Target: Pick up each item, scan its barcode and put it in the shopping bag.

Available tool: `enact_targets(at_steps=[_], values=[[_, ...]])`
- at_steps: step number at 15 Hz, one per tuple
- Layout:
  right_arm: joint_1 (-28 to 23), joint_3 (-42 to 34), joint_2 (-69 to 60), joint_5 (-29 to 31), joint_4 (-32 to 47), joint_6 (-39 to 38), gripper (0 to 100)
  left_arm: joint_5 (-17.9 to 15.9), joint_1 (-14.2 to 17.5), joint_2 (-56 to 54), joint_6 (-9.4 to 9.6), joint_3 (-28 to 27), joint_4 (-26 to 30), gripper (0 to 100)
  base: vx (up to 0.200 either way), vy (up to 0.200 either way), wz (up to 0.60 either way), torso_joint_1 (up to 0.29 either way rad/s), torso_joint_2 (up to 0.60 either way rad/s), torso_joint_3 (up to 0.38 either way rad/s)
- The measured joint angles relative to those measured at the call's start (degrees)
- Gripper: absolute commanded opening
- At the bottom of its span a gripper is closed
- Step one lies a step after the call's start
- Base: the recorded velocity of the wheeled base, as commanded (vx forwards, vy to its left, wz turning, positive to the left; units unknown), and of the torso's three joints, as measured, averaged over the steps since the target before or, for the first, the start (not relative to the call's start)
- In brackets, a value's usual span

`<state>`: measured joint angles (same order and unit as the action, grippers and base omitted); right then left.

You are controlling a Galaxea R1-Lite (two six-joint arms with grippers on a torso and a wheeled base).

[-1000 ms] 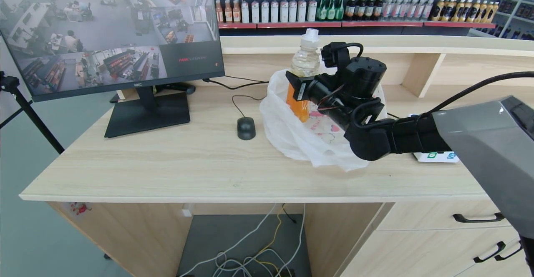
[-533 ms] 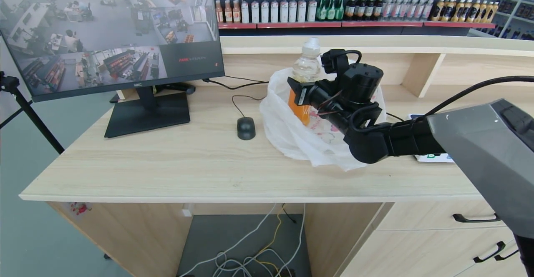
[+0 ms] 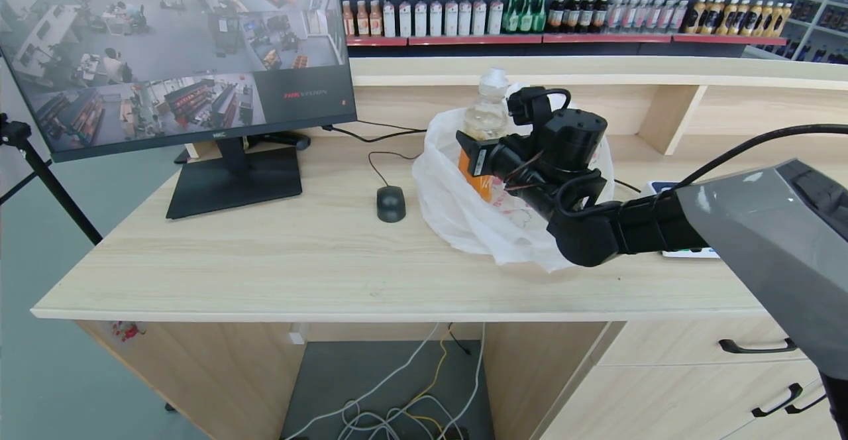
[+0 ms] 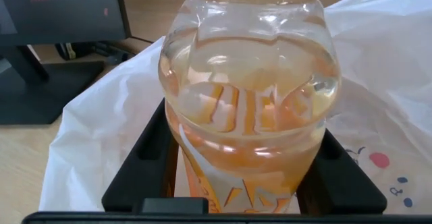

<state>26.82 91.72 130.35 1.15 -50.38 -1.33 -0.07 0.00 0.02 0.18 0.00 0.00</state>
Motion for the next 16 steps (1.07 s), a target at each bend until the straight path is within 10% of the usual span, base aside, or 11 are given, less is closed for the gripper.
enact_targets(at_steps=[15, 16], values=[[0.79, -3.80, -0.20, 0.22, -0.41, 1.87, 0, 0.00, 0.00, 0.00, 0.00, 0.00, 0.00, 100, 0.000, 0.000, 0.00, 0.000, 0.00, 0.000], [0.79, -3.80, -0.17, 0.27, -0.41, 1.87, 100, -0.02, 0.00, 0.00, 0.00, 0.00, 0.00, 100, 0.000, 0.000, 0.00, 0.000, 0.00, 0.000]])
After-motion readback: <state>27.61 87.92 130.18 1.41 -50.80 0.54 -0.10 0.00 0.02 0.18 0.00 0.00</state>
